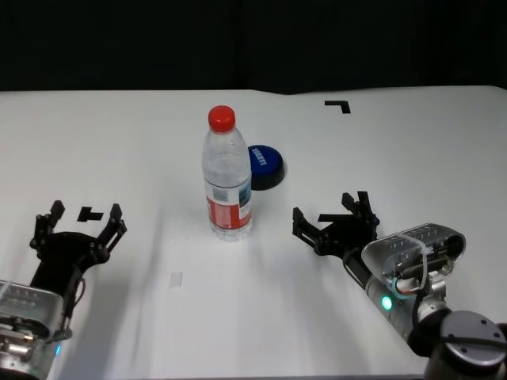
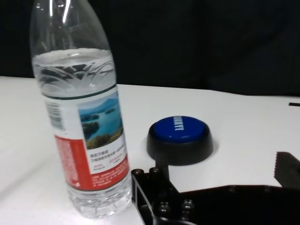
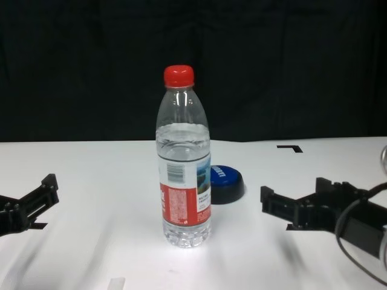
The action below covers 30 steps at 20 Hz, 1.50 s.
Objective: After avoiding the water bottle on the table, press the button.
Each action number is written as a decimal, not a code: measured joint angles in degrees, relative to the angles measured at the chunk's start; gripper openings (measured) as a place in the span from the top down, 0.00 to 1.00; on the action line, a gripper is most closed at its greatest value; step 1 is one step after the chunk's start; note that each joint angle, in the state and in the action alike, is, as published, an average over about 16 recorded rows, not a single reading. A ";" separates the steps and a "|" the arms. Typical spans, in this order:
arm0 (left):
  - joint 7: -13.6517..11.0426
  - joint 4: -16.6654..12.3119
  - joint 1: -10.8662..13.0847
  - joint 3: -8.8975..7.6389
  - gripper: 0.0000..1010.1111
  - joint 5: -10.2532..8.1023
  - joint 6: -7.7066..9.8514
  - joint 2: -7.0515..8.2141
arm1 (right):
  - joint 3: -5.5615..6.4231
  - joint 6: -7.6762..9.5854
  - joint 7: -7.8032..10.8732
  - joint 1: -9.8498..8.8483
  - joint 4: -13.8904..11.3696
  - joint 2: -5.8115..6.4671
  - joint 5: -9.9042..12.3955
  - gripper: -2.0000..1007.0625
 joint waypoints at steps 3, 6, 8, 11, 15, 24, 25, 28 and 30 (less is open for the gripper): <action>0.00 0.00 0.00 0.00 0.01 0.00 0.00 0.00 | -0.37 0.18 0.26 -0.47 -0.41 0.35 0.18 0.00; 0.00 0.00 0.00 0.00 0.01 0.00 0.00 0.00 | -0.70 0.26 0.43 -0.70 -0.66 0.65 0.25 0.00; 0.00 0.00 0.00 0.00 0.01 0.00 0.00 0.00 | -0.87 0.28 0.49 -0.79 -0.76 0.81 0.27 0.00; 0.00 0.00 0.00 0.00 0.01 0.00 0.00 0.00 | -1.05 0.28 0.54 -0.82 -0.84 0.97 0.26 0.00; 0.00 0.00 0.00 0.00 0.01 0.00 0.00 0.00 | -1.17 0.23 0.54 -0.76 -0.86 1.10 0.17 0.00; 0.00 0.00 0.00 0.00 0.01 0.00 0.00 0.00 | -1.12 0.16 0.52 -0.72 -0.81 1.09 0.17 0.00; 0.00 0.00 0.00 0.00 0.01 0.00 0.00 0.00 | -1.11 0.15 0.52 -0.72 -0.81 1.08 0.18 0.00; 0.00 0.00 0.00 0.00 0.01 0.00 0.00 0.00 | -1.08 0.15 0.52 -0.72 -0.79 1.07 0.19 0.00; 0.00 0.00 0.00 0.00 0.01 0.00 0.00 0.00 | -1.07 0.14 0.52 -0.72 -0.79 1.07 0.20 0.00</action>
